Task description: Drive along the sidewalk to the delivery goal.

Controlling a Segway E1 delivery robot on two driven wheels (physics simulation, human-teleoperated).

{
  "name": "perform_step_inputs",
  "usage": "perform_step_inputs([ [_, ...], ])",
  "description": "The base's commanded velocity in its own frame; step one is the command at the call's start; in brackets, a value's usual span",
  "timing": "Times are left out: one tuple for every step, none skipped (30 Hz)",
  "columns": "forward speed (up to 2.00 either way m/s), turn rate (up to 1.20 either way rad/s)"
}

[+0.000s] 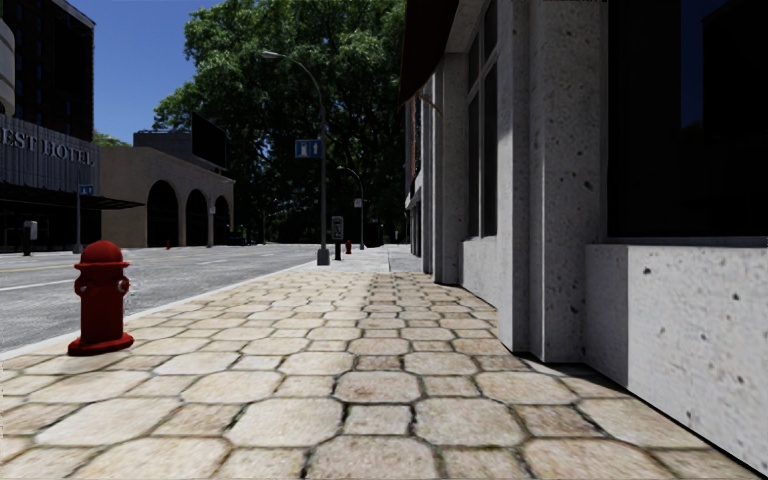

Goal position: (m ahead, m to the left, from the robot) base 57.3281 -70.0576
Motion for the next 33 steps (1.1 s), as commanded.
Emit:
perform_step_inputs([
  [2.0, 0.0],
  [2.0, 0.0],
  [2.0, 0.0],
  [2.0, 0.0],
  [2.0, 0.0],
  [2.0, 0.0],
  [2.0, 0.0],
  [2.0, 0.0],
  [2.0, 0.0],
  [2.0, 0.0],
  [2.0, 0.0],
  [2.0, 0.0],
  [2.0, 0.0],
  [2.0, 0.0],
  [2.0, 0.0],
  [2.0, 0.0],
  [2.0, 0.0],
  [2.0, 0.0],
  [2.0, 0.0],
  [2.0, 0.0],
  [2.0, 0.0],
  [2.0, 0.0],
  [2.0, 0.0],
  [2.0, 0.0],
  [2.0, 0.0],
  [2.0, 0.0],
  [2.0, 0.0],
  [2.0, 0.0],
  [2.0, 0.0],
  [2.0, 0.0],
  [2.0, 0.0],
  [2.0, 0.0],
  [2.0, 0.0],
])
